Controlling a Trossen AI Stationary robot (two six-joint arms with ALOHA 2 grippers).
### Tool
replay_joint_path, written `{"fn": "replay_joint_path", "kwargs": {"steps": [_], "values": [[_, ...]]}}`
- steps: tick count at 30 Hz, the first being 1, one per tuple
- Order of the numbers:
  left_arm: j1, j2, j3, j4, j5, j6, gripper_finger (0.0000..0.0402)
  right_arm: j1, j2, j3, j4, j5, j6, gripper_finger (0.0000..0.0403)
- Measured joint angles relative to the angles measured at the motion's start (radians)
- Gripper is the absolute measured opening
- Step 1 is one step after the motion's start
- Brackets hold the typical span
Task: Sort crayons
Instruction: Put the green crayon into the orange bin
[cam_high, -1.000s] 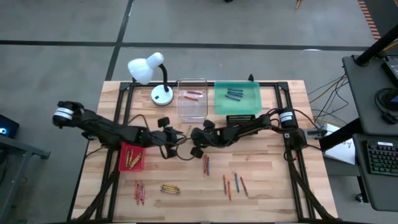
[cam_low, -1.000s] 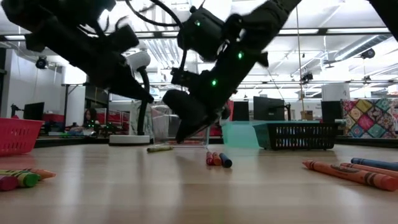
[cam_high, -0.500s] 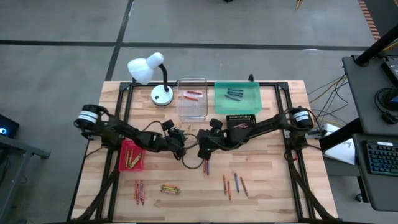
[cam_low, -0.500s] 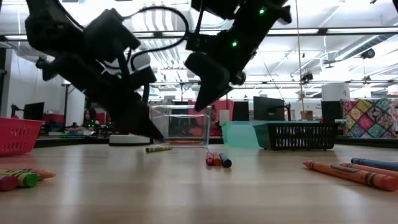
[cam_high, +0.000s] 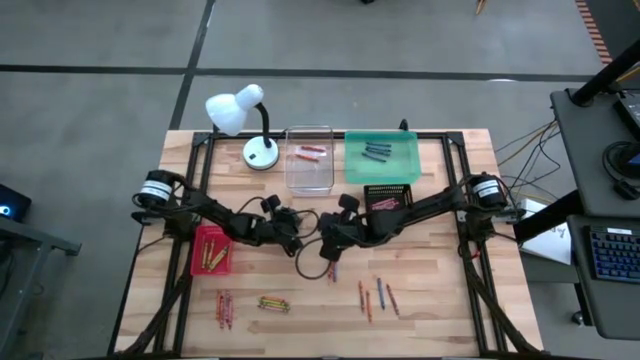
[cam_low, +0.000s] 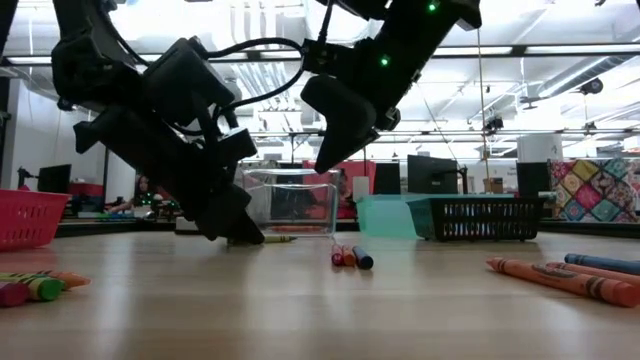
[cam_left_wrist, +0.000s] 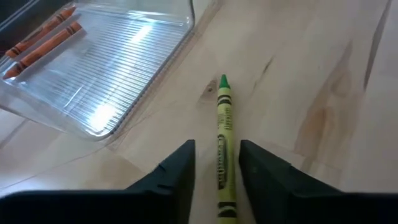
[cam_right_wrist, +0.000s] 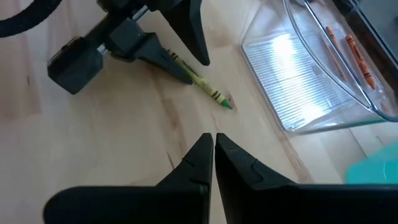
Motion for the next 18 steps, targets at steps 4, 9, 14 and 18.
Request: {"fn": "replay_joint_path", "kwargs": {"steps": [4, 9, 14, 18], "values": [[0.0, -0.002, 0.0, -0.005, 0.018, 0.012, 0.0054, 0.005, 0.0, 0.0, -0.021, 0.001, 0.0, 0.0009], [0.0, -0.02, -0.002, -0.007, 0.047, 0.033, 0.0008, 0.016, 0.0, 0.0, -0.06, 0.0, 0.019, 0.0009], [-0.022, -0.142, -0.009, -0.086, 0.097, 0.074, 0.0004, 0.032, -0.001, 0.0, -0.103, 0.002, 0.027, 0.0009], [-0.032, -0.323, 0.009, -0.228, 0.174, 0.076, 0.0002, 0.037, -0.001, -0.001, -0.137, 0.003, 0.026, 0.0009]]}}
